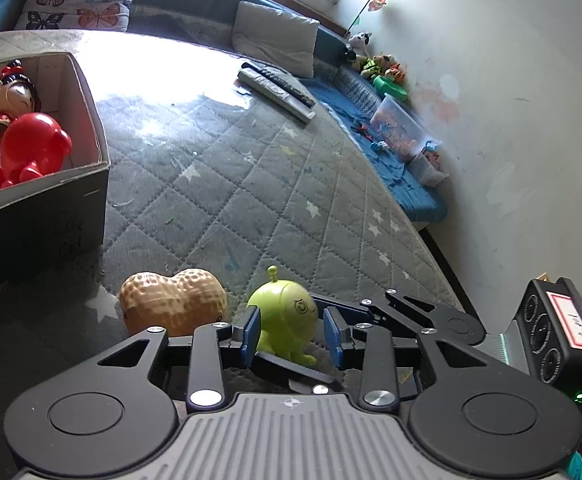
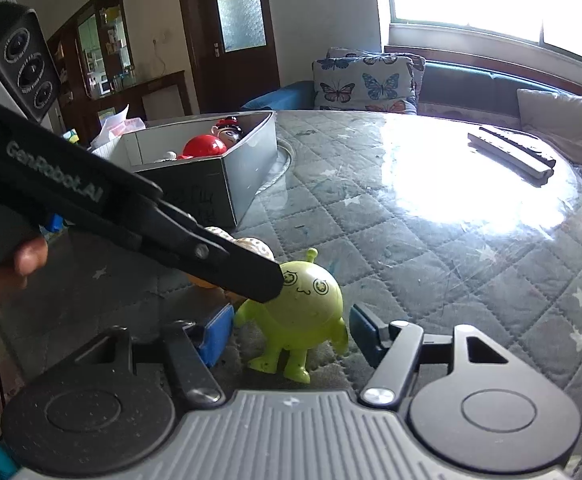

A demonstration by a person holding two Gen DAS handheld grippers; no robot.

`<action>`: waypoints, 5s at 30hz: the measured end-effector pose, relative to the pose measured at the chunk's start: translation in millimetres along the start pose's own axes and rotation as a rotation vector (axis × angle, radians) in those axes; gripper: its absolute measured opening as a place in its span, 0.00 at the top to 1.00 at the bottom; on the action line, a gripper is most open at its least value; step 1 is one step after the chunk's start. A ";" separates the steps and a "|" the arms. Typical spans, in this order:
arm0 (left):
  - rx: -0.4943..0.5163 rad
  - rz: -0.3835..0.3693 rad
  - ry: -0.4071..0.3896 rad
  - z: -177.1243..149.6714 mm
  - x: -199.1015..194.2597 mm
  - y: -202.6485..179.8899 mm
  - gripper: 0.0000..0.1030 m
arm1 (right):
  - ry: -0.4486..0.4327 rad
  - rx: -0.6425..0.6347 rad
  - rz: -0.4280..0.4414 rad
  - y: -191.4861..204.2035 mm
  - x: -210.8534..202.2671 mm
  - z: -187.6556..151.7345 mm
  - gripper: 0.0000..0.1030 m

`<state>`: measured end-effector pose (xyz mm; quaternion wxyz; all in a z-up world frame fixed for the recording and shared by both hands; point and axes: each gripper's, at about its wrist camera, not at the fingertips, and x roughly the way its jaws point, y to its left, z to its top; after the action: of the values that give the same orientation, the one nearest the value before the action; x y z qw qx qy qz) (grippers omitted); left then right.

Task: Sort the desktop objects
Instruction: 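Lift the green alien toy with the left tool toward the box, then carry the green alien over the box and lower it inside, then open the left tool to release the green alien in the box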

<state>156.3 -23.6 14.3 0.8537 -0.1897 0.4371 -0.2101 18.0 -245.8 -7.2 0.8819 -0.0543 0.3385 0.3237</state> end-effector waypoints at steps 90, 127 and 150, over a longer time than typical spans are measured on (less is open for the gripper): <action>-0.288 0.322 -0.248 36.7 -154.1 208.5 0.65 | 0.085 -0.342 0.321 194.3 176.2 151.7 0.38; -0.318 0.362 -0.241 26.0 -174.9 204.2 0.65 | 0.097 -0.308 0.325 202.9 176.9 152.3 0.45; -0.219 0.333 -0.304 4.4 -180.0 135.0 0.65 | -0.058 -0.264 0.258 165.2 85.2 121.8 0.16</action>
<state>90.7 184.9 68.2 0.9069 -0.2358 0.3490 0.0132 33.8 -32.4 52.5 0.8275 -0.1165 0.2718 0.4773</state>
